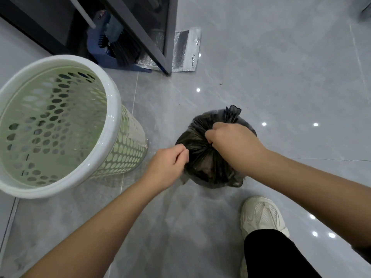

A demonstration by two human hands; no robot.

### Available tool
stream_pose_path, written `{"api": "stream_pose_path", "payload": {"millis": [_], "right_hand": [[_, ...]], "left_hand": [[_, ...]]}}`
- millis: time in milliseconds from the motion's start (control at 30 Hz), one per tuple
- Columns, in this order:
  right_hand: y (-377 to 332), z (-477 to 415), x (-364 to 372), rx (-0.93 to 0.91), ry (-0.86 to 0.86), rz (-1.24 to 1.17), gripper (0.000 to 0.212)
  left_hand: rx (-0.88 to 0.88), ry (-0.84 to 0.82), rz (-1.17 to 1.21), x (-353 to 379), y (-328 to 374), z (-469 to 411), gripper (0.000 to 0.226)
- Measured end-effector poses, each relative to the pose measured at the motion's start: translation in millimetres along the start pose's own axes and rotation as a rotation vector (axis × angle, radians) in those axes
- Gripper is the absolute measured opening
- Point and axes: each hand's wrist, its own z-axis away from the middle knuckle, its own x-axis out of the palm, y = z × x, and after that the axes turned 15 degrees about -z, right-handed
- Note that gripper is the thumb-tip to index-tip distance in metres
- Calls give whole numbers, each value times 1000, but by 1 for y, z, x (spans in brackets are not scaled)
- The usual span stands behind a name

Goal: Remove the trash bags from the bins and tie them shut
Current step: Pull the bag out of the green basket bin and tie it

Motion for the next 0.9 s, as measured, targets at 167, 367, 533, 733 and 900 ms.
{"api": "stream_pose_path", "payload": {"millis": [167,367,533,733,900], "right_hand": [[23,23,18,-261,71,-28,28],[38,23,21,-476,89,-5,22],[43,24,18,-533,77,-11,23],[51,27,18,-544,75,-33,23],[55,26,12,-407,144,-233,14]], "left_hand": [[-189,-33,273,-8,6,-28,30],[-255,-305,645,-22,36,-65,24],[-132,-644,692,-17,45,-84,43],[-108,-623,784,-9,49,-87,11],[-238,-428,868,7,41,-81,11]]}}
